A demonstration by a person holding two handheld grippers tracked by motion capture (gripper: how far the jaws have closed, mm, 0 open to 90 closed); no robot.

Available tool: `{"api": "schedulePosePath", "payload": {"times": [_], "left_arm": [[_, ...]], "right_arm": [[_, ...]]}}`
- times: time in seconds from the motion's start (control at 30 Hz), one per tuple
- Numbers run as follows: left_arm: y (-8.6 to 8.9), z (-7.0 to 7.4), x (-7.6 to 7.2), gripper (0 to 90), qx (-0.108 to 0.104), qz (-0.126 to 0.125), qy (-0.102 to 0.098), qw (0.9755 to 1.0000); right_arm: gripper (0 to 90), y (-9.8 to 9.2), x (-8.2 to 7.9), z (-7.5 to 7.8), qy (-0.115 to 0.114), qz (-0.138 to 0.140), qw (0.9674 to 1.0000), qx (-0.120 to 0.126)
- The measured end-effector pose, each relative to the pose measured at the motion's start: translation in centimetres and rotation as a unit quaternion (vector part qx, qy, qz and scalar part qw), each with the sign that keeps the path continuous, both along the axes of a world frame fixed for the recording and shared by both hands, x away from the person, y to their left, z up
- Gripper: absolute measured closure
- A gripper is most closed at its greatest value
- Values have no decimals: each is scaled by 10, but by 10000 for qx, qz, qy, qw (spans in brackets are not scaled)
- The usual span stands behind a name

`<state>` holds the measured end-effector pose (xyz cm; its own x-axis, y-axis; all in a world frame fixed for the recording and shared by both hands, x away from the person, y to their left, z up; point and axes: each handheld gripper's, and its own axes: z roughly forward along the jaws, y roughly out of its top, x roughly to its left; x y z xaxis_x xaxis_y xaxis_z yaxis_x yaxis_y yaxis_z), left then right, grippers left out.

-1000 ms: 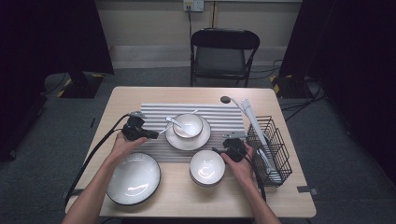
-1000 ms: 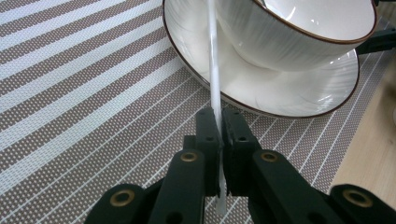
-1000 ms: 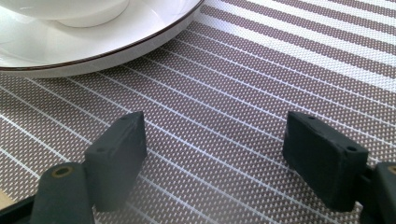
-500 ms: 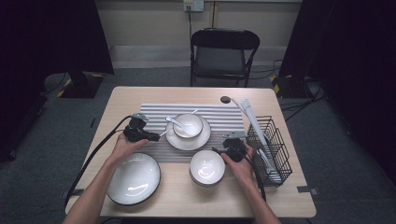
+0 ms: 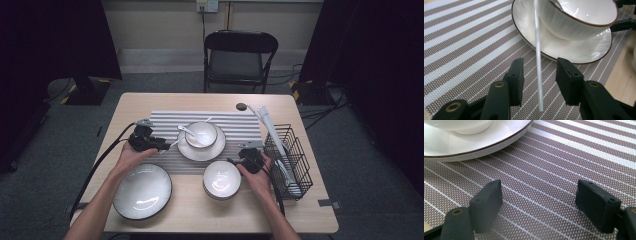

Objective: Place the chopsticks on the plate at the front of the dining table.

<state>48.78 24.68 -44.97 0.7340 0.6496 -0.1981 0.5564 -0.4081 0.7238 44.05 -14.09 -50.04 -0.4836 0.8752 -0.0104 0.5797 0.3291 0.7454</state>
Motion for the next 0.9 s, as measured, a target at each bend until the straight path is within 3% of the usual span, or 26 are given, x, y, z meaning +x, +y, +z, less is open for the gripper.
{"api": "schedulePosePath", "payload": {"times": [0.33, 0.7, 0.9], "left_arm": [[9, 6, -14, 443, -249, 67, -191, 9995], [25, 11, -33, 364, -273, 99, -455, 9985], [35, 9, -43, 319, -211, 115, -614, 9978]], "right_arm": [[209, 0, 0, 0, 1, -1, 10000, 0], [212, 1, 0, 1, 20, -50, 10000, -22], [241, 2, 1, 5, 174, -78, 9997, -135]]}}
